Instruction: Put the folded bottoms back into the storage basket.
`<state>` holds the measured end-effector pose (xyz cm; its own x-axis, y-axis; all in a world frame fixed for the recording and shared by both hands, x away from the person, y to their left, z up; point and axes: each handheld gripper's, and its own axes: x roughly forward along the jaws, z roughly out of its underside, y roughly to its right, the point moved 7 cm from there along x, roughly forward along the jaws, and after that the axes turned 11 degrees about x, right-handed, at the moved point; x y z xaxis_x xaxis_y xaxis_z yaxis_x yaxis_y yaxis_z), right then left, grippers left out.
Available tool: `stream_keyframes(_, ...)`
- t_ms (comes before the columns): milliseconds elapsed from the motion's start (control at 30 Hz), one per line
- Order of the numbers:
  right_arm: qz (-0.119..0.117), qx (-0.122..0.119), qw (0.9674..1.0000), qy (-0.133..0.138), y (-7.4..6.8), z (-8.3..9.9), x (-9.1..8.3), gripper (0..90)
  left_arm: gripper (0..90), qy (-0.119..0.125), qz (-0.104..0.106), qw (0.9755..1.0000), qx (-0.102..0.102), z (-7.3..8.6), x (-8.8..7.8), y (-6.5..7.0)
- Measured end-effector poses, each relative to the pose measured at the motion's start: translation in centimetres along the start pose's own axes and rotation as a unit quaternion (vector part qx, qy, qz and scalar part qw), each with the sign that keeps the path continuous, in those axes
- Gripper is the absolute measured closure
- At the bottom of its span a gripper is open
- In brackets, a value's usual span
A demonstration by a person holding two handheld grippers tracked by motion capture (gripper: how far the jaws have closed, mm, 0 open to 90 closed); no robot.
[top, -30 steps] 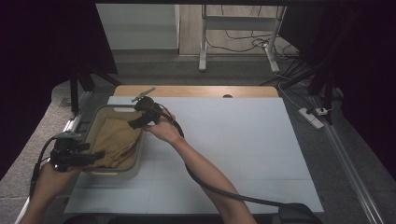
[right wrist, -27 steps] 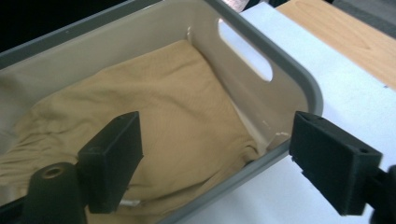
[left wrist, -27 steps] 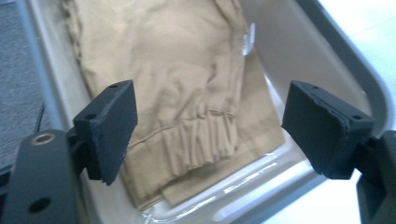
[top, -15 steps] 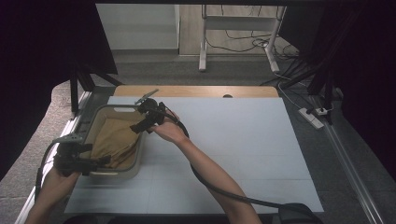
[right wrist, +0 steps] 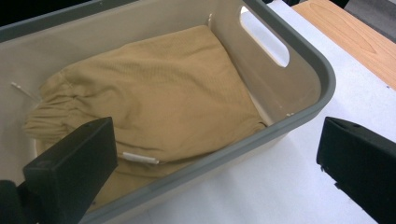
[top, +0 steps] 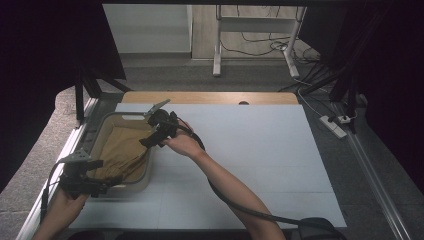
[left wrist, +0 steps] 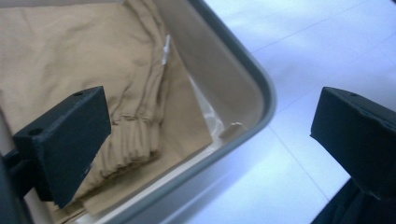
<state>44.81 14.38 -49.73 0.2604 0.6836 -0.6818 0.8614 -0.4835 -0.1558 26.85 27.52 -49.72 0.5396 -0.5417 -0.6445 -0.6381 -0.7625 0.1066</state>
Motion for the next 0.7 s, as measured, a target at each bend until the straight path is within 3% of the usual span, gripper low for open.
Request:
stream_keyframes(133, -0.003, -0.005, 1.0000, 0.001, -0.3, 0.3, -0.5, 0.0, 0.0, 0.017, 0.029, 0.9994, -0.005, 0.2, -0.1, 0.8)
stream_keyframes(267, -0.005, -0.011, 0.9999, 0.003, -0.8, 0.6, -1.1, 0.0, 0.0, 0.022, 0.042, 0.9989, 0.001, 0.5, -0.1, 1.7)
stream_keyframes(700, -0.012, -0.020, 0.9996, 0.014, -1.4, 1.9, -3.4, 0.0, 0.0, 0.024, 0.016, 0.9995, 0.013, 2.0, -0.6, 3.8)
